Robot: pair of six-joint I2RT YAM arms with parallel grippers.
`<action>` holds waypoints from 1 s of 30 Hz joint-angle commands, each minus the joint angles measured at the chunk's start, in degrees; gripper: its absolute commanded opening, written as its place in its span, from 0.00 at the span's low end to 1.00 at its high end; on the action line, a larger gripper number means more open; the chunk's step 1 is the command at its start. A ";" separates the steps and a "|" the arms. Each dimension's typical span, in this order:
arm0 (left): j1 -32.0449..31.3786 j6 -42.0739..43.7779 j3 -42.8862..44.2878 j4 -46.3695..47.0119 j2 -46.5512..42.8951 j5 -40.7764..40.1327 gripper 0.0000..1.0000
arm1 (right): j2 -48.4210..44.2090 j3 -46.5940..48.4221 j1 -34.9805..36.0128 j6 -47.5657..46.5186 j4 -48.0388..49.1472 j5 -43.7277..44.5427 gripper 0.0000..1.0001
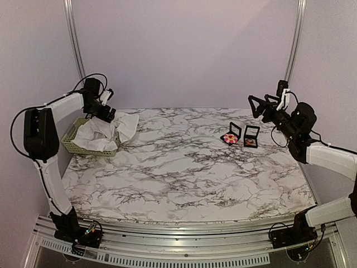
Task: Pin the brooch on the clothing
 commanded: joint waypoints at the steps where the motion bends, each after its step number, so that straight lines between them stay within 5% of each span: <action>1: 0.76 -1.56 8.19 -9.64 9.60 -4.78 0.92 | 3.94 2.30 0.10 1.72 -4.93 -5.52 0.99; 3: 0.79 -1.67 9.77 -12.39 10.94 -3.10 0.58 | 4.32 2.27 0.11 1.89 -5.59 -5.61 0.99; 5: 0.79 -2.00 9.75 -13.39 9.31 -0.95 0.04 | 4.06 1.95 0.11 1.85 -5.99 -5.28 0.99; 6: 0.79 -2.27 9.44 -13.49 7.91 -0.41 0.00 | 3.88 1.76 0.16 1.82 -6.13 -5.17 0.99; 15: -1.03 -3.49 8.89 -15.30 -18.52 0.69 0.00 | -1.18 1.68 1.13 2.08 -8.89 -7.66 0.99; 21: -18.70 2.01 13.83 -21.71 -37.04 3.75 0.00 | -4.84 3.75 5.28 -0.27 -12.09 -14.51 0.99; 26: -22.26 3.93 18.63 -30.97 -42.98 30.49 0.00 | -5.50 8.01 10.22 -3.32 -15.09 -22.01 0.99; 30: -22.45 2.69 17.78 -31.29 -43.18 38.45 0.00 | -5.16 10.91 12.61 -3.66 -15.95 -27.33 0.99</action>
